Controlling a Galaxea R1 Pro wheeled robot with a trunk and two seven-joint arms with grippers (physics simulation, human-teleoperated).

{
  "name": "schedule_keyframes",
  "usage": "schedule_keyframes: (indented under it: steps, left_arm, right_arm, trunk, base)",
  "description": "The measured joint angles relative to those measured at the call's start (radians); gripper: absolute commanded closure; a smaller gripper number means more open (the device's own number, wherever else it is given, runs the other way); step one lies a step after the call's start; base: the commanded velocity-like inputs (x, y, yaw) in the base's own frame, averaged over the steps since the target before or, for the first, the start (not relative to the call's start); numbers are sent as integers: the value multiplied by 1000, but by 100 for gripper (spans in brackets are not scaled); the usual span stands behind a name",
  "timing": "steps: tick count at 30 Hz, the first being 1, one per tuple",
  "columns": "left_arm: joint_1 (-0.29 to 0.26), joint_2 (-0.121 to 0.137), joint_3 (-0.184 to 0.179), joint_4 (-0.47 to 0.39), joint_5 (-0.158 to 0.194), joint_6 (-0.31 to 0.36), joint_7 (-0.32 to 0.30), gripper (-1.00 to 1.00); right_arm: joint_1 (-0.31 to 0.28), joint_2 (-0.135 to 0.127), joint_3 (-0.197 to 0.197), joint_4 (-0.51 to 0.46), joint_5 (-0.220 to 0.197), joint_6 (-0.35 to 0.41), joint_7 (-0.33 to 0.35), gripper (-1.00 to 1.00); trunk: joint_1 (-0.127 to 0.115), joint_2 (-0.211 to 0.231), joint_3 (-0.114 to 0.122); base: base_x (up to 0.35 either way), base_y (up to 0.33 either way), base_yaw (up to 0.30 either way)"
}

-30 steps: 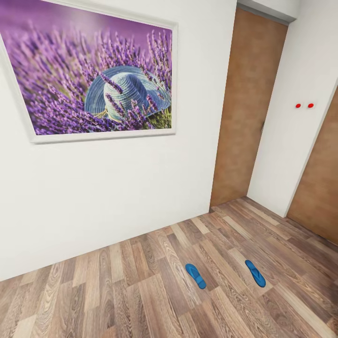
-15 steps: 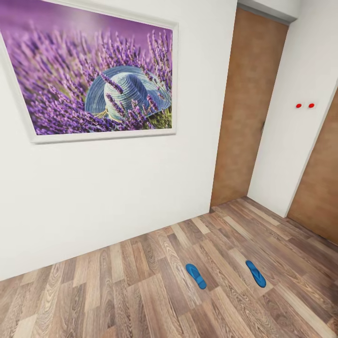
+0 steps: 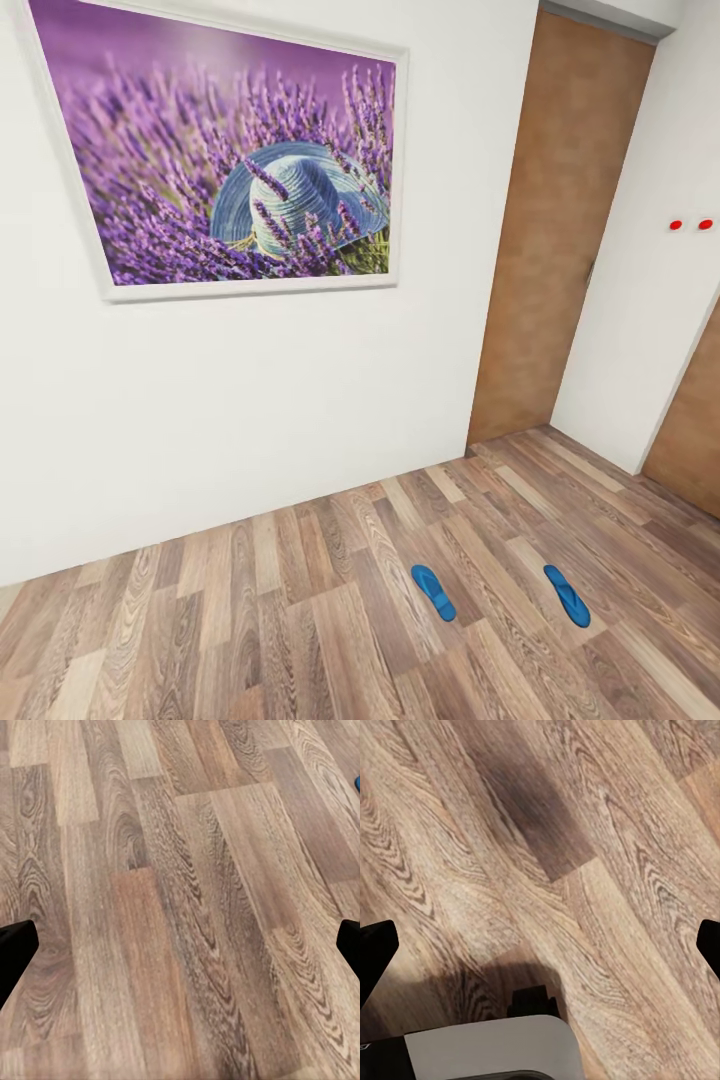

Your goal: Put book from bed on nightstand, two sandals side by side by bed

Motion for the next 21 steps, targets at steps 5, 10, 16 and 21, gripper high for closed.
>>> schedule_keyframes:
  steps: [5,10,16,21]
  left_arm:
    - [0,0,0,0,0,0,0,-100]
    - [0,1,0,0,0,0,1,-100]
    - [0,1,0,0,0,0,2,-100]
    - [0,1,0,0,0,0,2,-100]
  right_arm:
    - [0,0,0,0,0,-1,0,-100]
    - [0,0,0,0,1,-1,-4,-100]
    - [0,0,0,0,1,-1,-4,-100]
    - [0,0,0,0,1,-2,-5,-100]
  trunk:
    - [0,0,0]
    - [0,0,0]
    - [0,0,0]
    - [0,0,0]
  base:
    - [0,0,3]
    - [0,0,0]
    - [0,0,0]
    - [0,0,0]
